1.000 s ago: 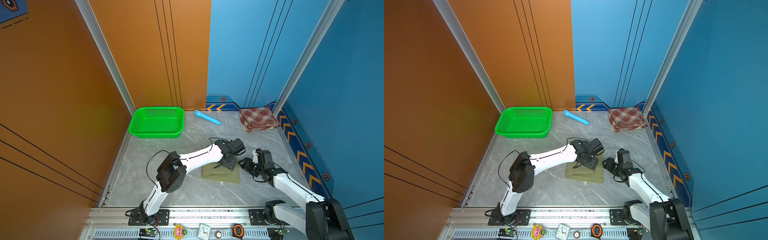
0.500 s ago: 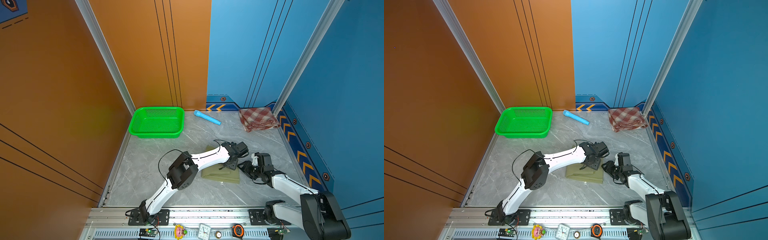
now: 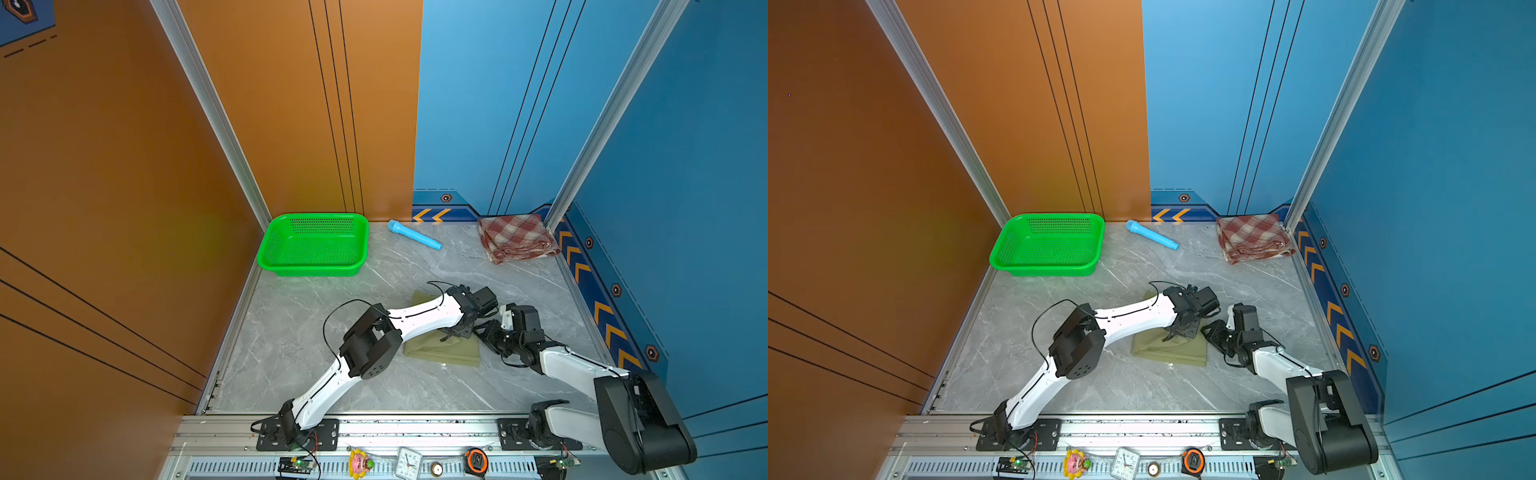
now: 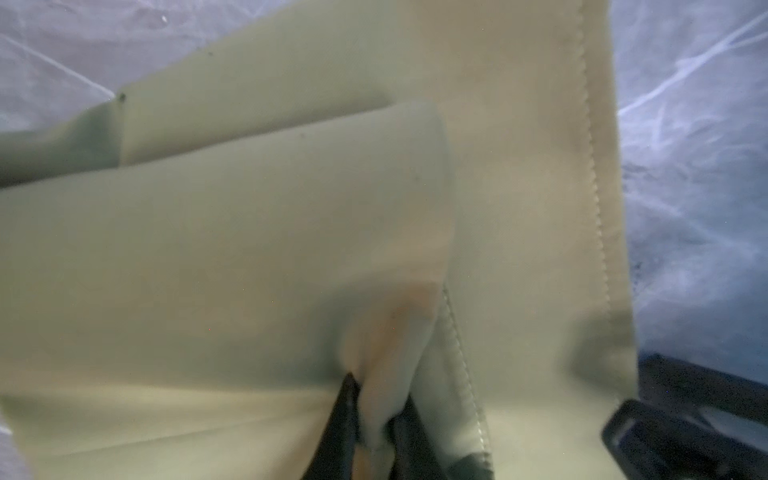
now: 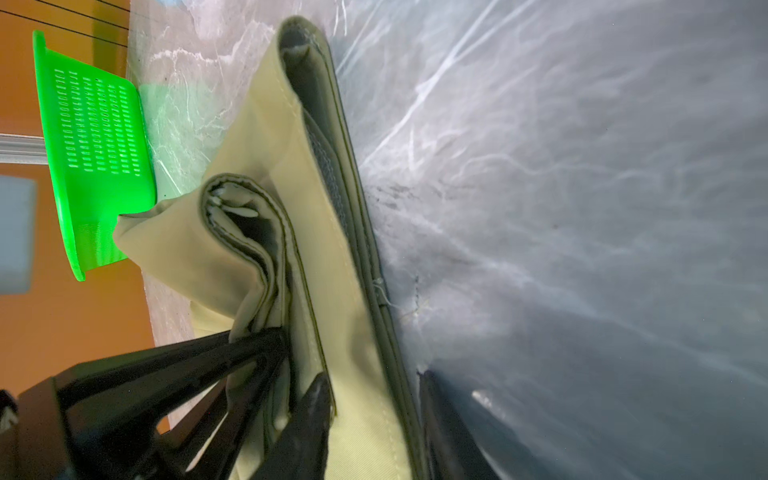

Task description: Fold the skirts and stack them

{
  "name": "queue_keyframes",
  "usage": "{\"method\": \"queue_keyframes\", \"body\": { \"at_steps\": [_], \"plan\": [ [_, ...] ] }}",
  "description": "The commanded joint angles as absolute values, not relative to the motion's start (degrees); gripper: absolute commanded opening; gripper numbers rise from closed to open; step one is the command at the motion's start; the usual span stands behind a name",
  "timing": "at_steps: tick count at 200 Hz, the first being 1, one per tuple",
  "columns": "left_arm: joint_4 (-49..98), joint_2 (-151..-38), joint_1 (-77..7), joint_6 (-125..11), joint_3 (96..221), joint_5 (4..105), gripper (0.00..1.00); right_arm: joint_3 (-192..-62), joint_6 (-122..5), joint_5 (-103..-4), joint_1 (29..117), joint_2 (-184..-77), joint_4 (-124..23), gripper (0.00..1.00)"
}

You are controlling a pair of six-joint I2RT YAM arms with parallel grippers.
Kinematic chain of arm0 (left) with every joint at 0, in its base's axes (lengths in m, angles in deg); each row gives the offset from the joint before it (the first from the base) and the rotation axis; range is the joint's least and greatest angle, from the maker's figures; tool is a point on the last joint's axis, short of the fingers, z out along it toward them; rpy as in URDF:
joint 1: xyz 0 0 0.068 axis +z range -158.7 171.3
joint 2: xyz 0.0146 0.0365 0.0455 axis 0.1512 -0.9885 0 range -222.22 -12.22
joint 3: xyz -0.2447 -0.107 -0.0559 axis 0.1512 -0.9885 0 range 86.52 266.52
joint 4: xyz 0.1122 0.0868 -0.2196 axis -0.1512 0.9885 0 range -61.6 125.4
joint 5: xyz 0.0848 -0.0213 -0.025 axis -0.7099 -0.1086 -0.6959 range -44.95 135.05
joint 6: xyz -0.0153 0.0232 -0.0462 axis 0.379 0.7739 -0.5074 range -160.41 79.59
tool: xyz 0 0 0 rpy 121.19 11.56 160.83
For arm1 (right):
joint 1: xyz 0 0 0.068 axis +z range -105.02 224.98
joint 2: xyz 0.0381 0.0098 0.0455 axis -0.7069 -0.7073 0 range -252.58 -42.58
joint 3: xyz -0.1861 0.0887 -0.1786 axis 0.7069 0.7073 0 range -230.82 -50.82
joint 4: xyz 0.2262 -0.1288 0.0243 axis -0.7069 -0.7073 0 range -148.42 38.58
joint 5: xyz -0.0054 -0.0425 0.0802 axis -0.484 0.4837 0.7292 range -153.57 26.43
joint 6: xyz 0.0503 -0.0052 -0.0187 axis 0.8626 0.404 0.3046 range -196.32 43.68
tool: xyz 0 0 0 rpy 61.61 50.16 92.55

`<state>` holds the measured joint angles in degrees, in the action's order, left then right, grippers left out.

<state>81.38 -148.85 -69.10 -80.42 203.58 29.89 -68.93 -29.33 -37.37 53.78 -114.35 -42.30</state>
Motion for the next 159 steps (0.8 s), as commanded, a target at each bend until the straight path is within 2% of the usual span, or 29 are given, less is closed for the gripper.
{"method": "queue_keyframes", "body": {
  "at_steps": [1, 43, 91, 159],
  "plan": [
    [82.36, -149.62, -69.43, -80.49, 203.85, 28.54, 0.01, -67.24, -29.11, -37.81, 54.9, -116.84, -43.43, 0.35],
    [82.35, -146.05, -68.99, -79.36, 201.9, 27.16, 0.0, -67.09, -27.86, -38.29, 56.72, -119.62, -39.82, 0.3],
    [82.35, -141.59, -68.92, -78.33, 201.09, 26.79, 0.0, -65.22, -25.18, -39.64, 57.28, -119.7, -35.66, 0.11],
    [82.37, -137.39, -69.98, -78.03, 200.63, 26.88, 0.0, -64.31, -22.65, -41.37, 58.35, -119.54, -32.47, 0.06]
  ]
}}
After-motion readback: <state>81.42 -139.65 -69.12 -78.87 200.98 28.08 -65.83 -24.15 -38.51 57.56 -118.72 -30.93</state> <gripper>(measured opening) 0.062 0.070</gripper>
